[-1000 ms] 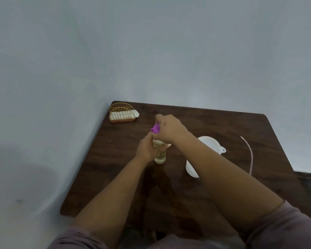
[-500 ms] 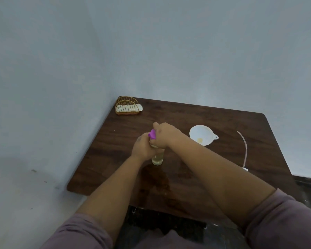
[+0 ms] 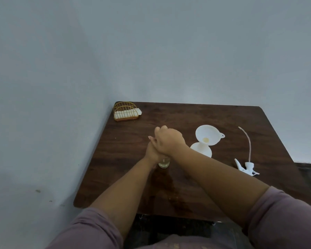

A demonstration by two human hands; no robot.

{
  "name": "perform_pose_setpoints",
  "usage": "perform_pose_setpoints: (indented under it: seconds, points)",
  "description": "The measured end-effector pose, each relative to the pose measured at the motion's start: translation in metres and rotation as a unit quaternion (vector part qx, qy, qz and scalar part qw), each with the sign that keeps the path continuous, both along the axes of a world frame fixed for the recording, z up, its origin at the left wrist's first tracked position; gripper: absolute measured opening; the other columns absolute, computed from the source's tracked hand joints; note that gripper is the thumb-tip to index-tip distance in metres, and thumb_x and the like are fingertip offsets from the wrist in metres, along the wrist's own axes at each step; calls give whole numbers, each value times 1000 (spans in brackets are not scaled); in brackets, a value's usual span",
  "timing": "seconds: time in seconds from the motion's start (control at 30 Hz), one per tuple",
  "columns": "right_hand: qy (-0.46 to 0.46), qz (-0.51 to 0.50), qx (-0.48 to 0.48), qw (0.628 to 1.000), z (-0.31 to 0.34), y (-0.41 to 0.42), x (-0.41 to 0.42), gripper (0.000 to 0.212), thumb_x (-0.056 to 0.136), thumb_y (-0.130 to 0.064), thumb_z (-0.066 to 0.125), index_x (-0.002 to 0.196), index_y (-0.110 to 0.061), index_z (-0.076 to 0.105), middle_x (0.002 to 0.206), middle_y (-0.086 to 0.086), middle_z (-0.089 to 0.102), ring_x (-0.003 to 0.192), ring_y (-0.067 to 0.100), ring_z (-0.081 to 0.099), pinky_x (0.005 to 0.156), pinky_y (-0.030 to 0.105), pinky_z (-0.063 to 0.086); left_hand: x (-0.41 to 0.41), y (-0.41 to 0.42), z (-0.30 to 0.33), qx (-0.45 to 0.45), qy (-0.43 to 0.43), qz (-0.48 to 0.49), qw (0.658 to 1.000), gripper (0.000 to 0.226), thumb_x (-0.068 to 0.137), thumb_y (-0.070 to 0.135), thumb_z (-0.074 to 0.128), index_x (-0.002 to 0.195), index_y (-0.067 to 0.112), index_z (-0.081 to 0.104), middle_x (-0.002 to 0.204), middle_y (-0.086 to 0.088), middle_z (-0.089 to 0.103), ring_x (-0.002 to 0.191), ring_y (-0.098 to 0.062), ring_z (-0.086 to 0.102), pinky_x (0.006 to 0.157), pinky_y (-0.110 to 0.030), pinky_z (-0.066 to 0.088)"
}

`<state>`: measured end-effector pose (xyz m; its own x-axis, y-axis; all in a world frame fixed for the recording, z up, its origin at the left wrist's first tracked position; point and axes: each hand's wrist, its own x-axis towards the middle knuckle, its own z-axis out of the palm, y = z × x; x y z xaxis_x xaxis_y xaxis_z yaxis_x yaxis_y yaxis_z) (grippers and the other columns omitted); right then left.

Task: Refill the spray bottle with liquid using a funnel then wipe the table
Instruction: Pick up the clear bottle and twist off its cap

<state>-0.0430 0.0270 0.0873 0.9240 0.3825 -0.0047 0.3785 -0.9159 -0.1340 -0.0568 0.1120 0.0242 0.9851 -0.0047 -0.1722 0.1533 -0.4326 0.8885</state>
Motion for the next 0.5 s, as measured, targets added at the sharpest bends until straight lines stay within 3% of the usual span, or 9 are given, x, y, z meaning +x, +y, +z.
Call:
perform_pose_setpoints:
  seconds: [0.17, 0.33, 0.43, 0.5]
  points:
    - [8, 44, -39, 998, 5, -7, 4, 38, 100, -46, 26, 90, -14, 43, 83, 3, 46, 63, 20, 44, 56, 32, 36, 4, 9, -6, -76, 1, -49, 996, 34, 78, -8, 72, 107, 5, 63, 95, 1, 65, 92, -13, 64, 71, -18, 54]
    - [42, 144, -104, 983, 17, -15, 7, 39, 101, -45, 26, 110, -13, 47, 94, 3, 46, 62, 17, 43, 61, 32, 38, 11, 16, -11, -110, 42, -96, 988, 44, 74, -13, 73, 112, 6, 62, 105, -3, 66, 100, -13, 64, 79, -22, 56]
    - [51, 123, -74, 988, 17, -13, 5, 31, 99, -43, 34, 108, -16, 45, 95, 3, 43, 66, 17, 47, 60, 32, 39, 13, 18, -9, -111, 55, -100, 987, 49, 73, -14, 74, 116, 2, 58, 106, -2, 64, 105, -20, 61, 77, -23, 54]
    - [60, 88, -44, 993, 13, -11, 0, 23, 96, -37, 39, 107, -17, 43, 97, 4, 40, 78, 19, 47, 66, 31, 40, 11, 16, -6, -69, 46, -90, 993, 57, 75, -11, 74, 126, -2, 50, 112, -2, 56, 111, -21, 55, 82, -26, 46]
